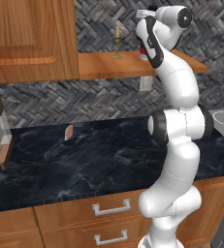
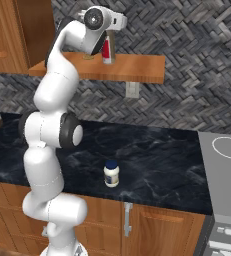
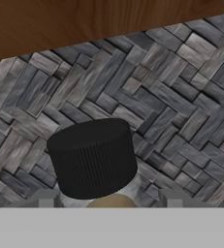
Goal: Pick the mayonnaise and syrup bottle from the counter and place them in the cabinet.
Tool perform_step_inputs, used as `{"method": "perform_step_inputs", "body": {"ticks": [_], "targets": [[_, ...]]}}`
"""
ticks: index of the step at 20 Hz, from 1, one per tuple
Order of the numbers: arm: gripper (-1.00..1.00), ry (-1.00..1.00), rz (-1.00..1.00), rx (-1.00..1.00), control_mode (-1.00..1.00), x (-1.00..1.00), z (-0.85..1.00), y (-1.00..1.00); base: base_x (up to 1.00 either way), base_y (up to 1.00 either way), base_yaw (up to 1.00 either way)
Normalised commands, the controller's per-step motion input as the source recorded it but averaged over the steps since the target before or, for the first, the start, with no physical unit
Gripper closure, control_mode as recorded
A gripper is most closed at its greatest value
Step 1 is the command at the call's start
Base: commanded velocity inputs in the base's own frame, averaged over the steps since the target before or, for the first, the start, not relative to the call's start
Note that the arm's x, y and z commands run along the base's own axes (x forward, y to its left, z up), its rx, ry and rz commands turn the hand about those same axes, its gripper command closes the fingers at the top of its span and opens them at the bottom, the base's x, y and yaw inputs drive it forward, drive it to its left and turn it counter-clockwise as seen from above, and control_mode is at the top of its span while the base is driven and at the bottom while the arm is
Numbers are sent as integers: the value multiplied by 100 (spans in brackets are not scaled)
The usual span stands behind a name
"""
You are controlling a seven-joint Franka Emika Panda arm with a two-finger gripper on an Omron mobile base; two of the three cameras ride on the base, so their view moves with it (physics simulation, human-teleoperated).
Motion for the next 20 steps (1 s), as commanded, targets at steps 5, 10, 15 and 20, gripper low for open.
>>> {"method": "perform_step_inputs", "body": {"ticks": [5, 10, 15, 20], "targets": [[-100, -1, 0, 0, -100, -9, 16, -3, 0, 0, 0], [-100, -5, 2, 0, -100, -42, 6, -17, 0, 0, 0], [-100, -8, 7, 0, -100, -78, -21, -42, 0, 0, 0], [-100, -4, 10, -1, -100, -99, -45, -47, 0, 0, 0]]}}
